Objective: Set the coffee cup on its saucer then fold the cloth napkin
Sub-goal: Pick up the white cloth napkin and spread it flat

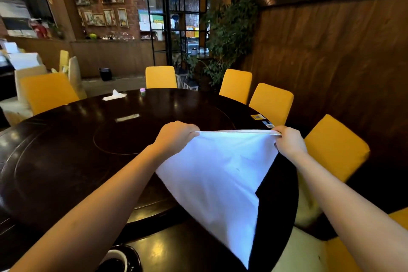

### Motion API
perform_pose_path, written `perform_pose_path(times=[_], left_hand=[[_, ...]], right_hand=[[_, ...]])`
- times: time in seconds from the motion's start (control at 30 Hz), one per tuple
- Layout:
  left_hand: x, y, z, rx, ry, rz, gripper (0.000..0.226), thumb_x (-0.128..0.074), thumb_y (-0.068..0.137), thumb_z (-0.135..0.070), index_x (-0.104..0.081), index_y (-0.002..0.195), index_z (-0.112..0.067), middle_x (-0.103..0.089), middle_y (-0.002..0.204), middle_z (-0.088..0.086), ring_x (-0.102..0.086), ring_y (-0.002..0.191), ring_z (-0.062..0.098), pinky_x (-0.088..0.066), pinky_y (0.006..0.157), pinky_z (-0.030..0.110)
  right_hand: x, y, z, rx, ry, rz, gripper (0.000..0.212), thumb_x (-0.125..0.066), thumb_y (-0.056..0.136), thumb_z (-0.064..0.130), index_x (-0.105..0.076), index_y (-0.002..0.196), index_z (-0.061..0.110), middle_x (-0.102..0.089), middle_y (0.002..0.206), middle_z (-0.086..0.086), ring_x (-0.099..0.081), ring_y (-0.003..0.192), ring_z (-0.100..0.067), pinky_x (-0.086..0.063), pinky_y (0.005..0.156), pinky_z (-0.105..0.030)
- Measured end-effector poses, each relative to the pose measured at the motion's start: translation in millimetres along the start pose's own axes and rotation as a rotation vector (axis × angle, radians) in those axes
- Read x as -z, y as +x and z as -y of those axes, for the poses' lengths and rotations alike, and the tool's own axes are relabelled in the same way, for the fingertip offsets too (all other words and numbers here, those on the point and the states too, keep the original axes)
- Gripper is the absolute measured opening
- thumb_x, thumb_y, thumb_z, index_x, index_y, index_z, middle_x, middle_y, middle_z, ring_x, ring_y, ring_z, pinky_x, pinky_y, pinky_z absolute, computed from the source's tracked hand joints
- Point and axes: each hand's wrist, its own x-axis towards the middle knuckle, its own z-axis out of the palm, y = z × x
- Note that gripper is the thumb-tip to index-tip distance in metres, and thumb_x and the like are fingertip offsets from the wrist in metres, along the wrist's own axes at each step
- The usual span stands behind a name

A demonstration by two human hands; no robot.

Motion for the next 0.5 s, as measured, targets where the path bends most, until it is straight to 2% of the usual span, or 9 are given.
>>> perform_pose_path(times=[0.07,0.17,0.2,0.27,0.37,0.4,0.5], left_hand=[[-6.0,-3.6,2.6,0.038,-0.009,-0.014,0.02,-0.049,0.093,-0.034,-0.061,0.096,-0.018,-0.067,0.075,0.008,-0.061,0.073,0.029,-0.039,0.059,0.034],[-11.5,-12.1,2.3,-0.019,-0.09,0.139,0.031,-0.062,0.082,-0.045,-0.062,0.088,-0.014,-0.048,0.05,-0.007,-0.045,0.047,0.008,-0.027,0.046,0.025],[-13.1,-14.4,1.7,-0.046,-0.105,0.219,0.036,-0.064,0.08,-0.048,-0.062,0.083,-0.012,-0.046,0.051,-0.008,-0.043,0.047,0.007,-0.027,0.046,0.024],[-17.2,-18.3,1.1,-0.076,-0.069,0.339,0.037,-0.064,0.079,-0.047,-0.063,0.079,-0.01,-0.056,0.067,-0.003,-0.048,0.058,0.009,-0.032,0.052,0.025],[-22.6,-25.8,-0.4,-0.033,-0.093,0.397,0.025,-0.057,0.088,-0.03,-0.063,0.099,-0.008,-0.062,0.099,0.004,-0.058,0.091,0.02,-0.04,0.072,0.027],[-22.9,-29.0,-3.4,-0.011,-0.146,0.386,0.02,-0.052,0.091,-0.024,-0.061,0.098,-0.007,-0.062,0.098,0.005,-0.058,0.093,0.023,-0.039,0.073,0.029],[-21.0,-36.5,-28.5,-0.013,-0.226,0.303,0.018,-0.042,0.096,-0.02,-0.045,0.078,-0.015,-0.054,0.077,0.004,-0.055,0.078,0.027,-0.035,0.066,0.034]], right_hand=[[1.5,2.0,2.9,0.005,0.122,-0.054,0.033,-0.04,0.084,-0.003,-0.064,0.101,0.012,-0.067,0.097,-0.021,-0.059,0.082,-0.038,-0.047,0.063,-0.039],[3.9,5.7,6.7,0.007,0.17,-0.084,0.027,-0.036,0.087,0.004,-0.058,0.096,0.016,-0.064,0.097,-0.017,-0.055,0.088,-0.036,-0.04,0.063,-0.034],[4.4,6.9,7.2,0.018,0.159,-0.096,0.023,-0.035,0.089,0.006,-0.056,0.095,0.015,-0.063,0.096,-0.018,-0.055,0.092,-0.038,-0.039,0.063,-0.033],[7.2,9.0,6.7,0.018,0.135,-0.142,0.021,-0.036,0.092,0.009,-0.056,0.099,0.01,-0.063,0.099,-0.022,-0.054,0.097,-0.04,-0.039,0.066,-0.034],[17.1,10.4,0.1,-0.017,0.093,-0.188,0.023,-0.038,0.094,0.012,-0.056,0.106,0.005,-0.062,0.106,-0.026,-0.055,0.099,-0.043,-0.044,0.071,-0.039],[21.2,10.3,-3.8,-0.021,0.071,-0.195,0.023,-0.039,0.094,0.013,-0.056,0.107,0.004,-0.062,0.106,-0.026,-0.055,0.099,-0.043,-0.045,0.072,-0.039],[32.8,7.6,-16.5,-0.01,0.001,-0.21,0.023,-0.039,0.095,0.016,-0.055,0.1,0.0,-0.062,0.101,-0.029,-0.055,0.094,-0.045,-0.04,0.065,-0.038]])
